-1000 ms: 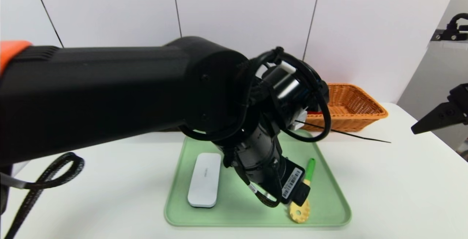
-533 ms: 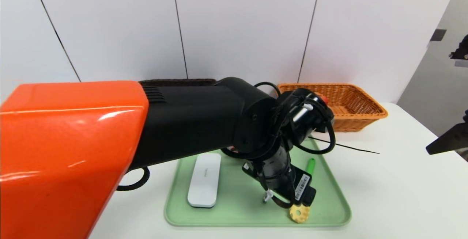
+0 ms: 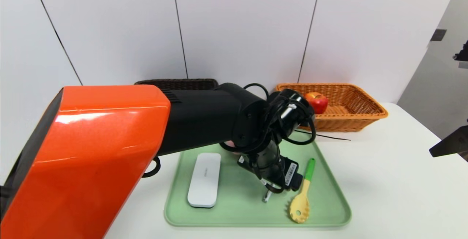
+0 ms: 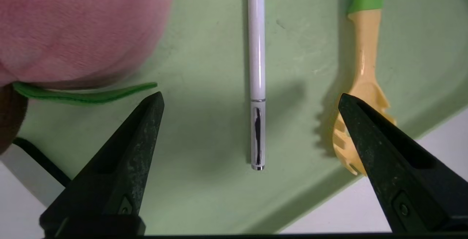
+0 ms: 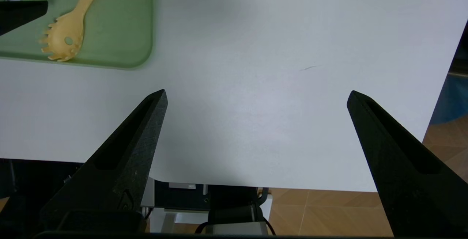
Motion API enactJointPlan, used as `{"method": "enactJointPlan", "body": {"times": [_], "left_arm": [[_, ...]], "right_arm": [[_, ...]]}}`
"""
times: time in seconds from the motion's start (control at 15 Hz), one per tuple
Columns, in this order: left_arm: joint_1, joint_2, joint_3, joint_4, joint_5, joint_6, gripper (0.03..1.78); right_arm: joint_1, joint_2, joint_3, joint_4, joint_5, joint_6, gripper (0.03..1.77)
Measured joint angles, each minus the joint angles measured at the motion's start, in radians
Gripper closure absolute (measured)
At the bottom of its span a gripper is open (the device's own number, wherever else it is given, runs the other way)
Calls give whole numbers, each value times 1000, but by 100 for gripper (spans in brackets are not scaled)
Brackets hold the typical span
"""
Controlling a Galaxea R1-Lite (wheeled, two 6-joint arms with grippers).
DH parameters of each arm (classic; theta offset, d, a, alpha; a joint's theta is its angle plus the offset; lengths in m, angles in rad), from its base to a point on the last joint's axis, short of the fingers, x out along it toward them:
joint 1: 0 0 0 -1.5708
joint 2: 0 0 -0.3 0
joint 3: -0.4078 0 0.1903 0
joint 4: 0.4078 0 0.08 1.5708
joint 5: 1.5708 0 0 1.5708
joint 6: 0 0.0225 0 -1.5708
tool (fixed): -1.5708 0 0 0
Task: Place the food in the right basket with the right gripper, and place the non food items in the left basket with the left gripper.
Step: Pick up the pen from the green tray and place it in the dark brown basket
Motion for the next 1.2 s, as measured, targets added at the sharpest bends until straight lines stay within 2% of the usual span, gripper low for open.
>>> {"method": "enactJointPlan", "body": {"times": [0.2, 0.73, 1.2], "left_arm": [[4, 10, 0, -8, 4, 8, 12], [1, 31, 0, -10, 76, 30, 12], [-12, 36, 0, -31, 73, 27, 12]], "right_arm": [[0, 1, 0, -1, -1, 0, 11], [-2, 7, 2, -1, -4, 0, 11], [-1, 6, 3, -1, -3, 0, 11]]}}
